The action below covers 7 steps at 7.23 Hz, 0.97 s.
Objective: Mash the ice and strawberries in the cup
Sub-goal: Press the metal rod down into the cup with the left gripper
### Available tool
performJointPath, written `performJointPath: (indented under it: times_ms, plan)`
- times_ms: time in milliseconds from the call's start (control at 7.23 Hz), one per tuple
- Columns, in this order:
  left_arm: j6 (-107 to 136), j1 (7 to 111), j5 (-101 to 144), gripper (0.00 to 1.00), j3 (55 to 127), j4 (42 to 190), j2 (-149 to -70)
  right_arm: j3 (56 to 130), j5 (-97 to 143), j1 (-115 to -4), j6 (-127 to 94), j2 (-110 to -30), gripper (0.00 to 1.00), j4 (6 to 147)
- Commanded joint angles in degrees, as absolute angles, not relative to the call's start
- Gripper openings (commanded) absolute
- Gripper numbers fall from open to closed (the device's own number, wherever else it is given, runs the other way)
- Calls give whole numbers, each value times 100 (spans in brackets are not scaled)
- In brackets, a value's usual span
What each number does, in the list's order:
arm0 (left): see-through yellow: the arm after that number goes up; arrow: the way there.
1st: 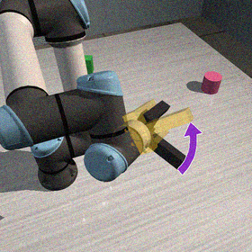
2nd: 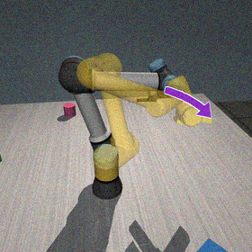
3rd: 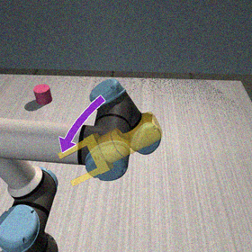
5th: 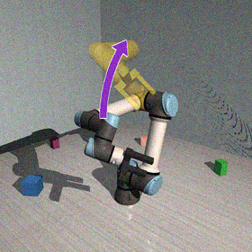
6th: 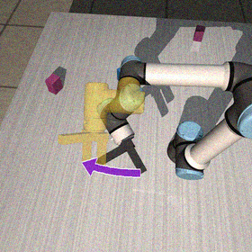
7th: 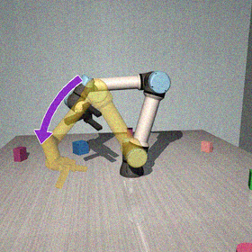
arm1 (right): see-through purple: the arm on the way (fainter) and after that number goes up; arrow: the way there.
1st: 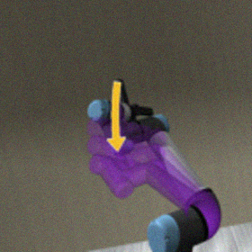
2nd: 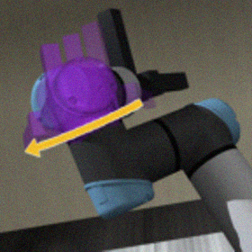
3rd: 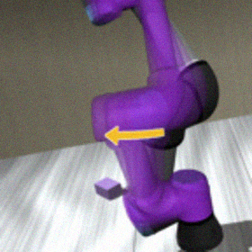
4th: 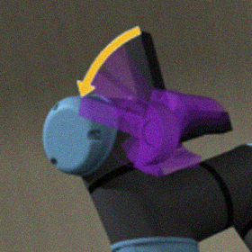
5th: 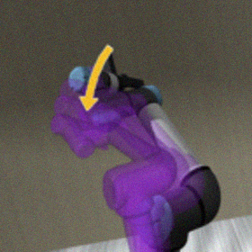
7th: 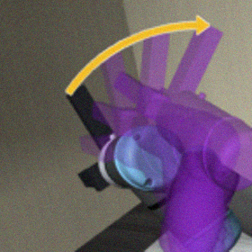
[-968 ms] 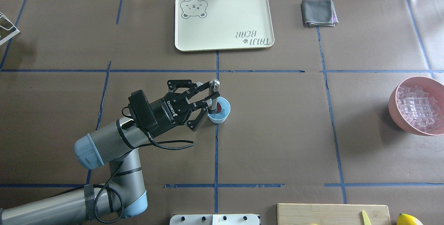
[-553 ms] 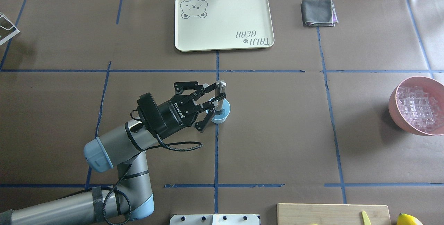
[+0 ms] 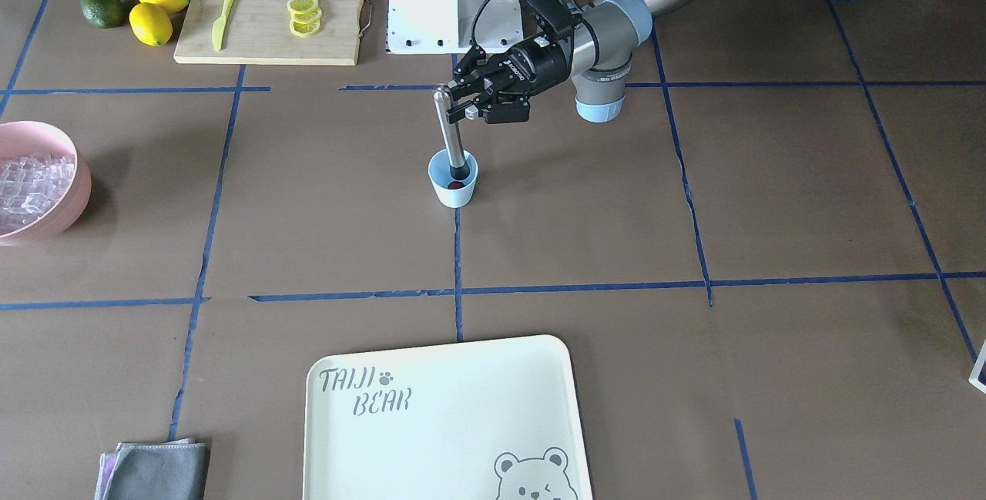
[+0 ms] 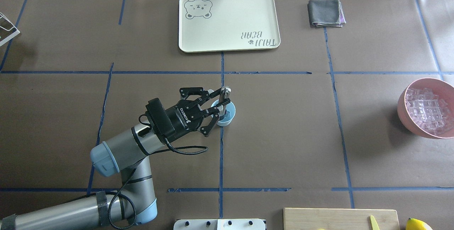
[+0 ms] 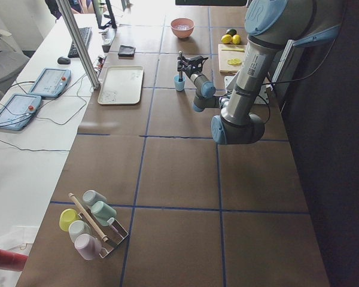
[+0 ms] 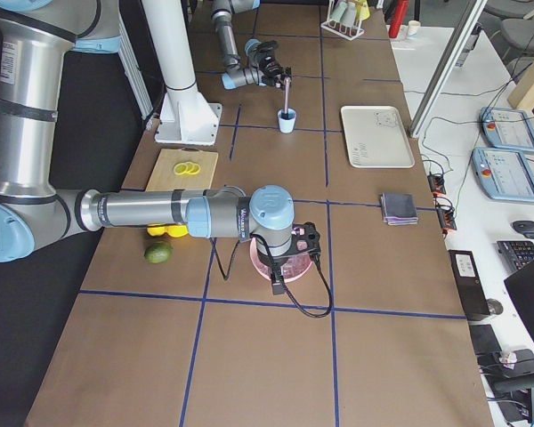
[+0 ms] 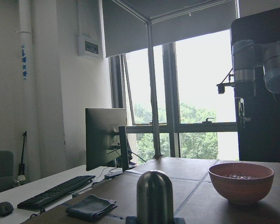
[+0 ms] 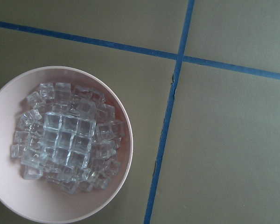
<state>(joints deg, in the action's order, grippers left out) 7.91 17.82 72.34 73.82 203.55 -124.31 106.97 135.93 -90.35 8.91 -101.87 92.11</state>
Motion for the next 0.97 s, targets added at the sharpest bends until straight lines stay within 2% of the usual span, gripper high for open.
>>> performJointPath:
  times_ms: [0,415,830]
  plan:
    - [791,1775,7233,0,7383,20355,-12445,10705,13597,-9035,888,-10187,100,9211]
    - [791,1871,7268,0,7750,20094,-12472,10705,13597,-9035,879,-10187,100,9211]
    - [843,1968,7277,0,8952,18534,-12393,10696,13597,-9035,870,-10187,100,9211]
